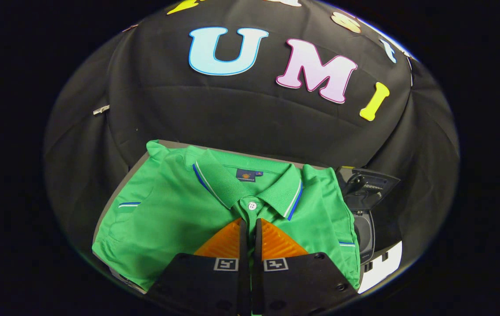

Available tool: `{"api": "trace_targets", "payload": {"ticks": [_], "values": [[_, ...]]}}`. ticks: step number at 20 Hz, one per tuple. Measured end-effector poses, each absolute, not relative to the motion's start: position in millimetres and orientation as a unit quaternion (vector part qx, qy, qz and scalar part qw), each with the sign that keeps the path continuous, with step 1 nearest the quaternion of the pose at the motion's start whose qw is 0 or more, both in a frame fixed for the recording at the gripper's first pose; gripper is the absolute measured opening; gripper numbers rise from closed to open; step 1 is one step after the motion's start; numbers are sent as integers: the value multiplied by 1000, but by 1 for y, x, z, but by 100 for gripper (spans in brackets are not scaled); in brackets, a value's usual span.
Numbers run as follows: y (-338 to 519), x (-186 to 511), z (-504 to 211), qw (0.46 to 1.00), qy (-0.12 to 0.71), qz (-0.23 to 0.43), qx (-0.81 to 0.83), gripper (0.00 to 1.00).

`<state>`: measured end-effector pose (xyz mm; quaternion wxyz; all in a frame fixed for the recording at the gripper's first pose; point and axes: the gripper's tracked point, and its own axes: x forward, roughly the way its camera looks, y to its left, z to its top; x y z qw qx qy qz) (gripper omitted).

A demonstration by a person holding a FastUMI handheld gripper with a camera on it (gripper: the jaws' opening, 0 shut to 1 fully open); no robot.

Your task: Put the clothes into the washing machine and then close the washing machine lid.

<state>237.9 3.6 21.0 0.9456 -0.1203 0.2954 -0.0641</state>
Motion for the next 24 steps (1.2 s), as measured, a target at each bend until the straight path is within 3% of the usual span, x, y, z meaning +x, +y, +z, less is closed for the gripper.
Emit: {"api": "trace_targets", "payload": {"ticks": [24], "values": [[25,197,153,980,69,-82,-166,6]]}}
